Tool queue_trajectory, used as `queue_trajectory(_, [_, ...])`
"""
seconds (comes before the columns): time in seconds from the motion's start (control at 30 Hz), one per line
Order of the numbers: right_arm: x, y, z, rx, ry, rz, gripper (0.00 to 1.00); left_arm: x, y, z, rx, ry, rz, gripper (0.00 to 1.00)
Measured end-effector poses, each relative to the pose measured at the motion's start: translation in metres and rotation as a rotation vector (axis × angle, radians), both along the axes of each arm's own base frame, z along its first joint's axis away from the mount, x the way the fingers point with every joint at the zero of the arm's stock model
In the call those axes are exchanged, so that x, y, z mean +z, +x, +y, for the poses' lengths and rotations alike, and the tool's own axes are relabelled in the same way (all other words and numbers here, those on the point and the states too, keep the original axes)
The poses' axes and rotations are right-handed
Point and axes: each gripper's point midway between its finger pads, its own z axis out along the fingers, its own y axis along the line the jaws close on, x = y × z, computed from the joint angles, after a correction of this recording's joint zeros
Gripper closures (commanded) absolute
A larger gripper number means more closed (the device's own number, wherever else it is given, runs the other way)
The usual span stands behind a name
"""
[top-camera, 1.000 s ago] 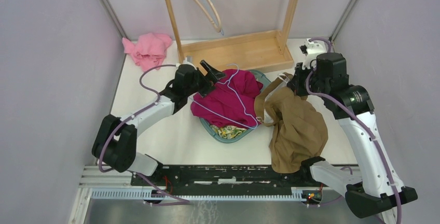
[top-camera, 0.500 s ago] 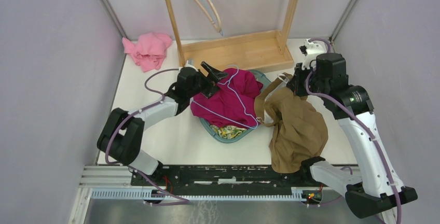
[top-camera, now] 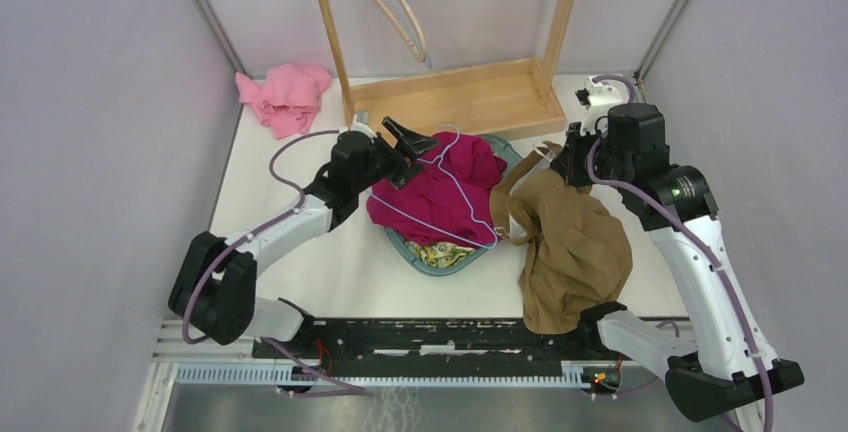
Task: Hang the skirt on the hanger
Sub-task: Pick up the skirt from the bin.
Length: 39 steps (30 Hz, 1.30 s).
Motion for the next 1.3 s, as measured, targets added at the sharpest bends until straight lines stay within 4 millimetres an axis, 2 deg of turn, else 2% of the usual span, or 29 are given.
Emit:
queue_trajectory(0.1, [0.000,0.000,0.000,0.000,0.000,0.000,0.99,-0.009,0.003,-0.003,-0.002,0.010,0.017,0.03])
queue_trajectory(0.3, [0.000,0.000,0.000,0.000,0.000,0.000,0.99,-0.041,0.011,-0.008,0.000,0.047,0.081,0.03])
queue_trajectory(0.4, [0.000,0.000,0.000,0.000,0.000,0.000,0.99,-0.047,0.014,-0.008,0.003,0.050,0.086,0.03])
queue_trajectory(1.07, [-0.001,0.000,0.000,0.001,-0.001,0.002,0.99,-0.036,0.023,-0.014,0.023,-0.027,0.072,0.06])
queue_trajectory(1.3, [-0.002,-0.001,0.000,0.001,-0.001,0.002,0.99,-0.029,0.030,-0.009,0.048,-0.056,0.057,0.08])
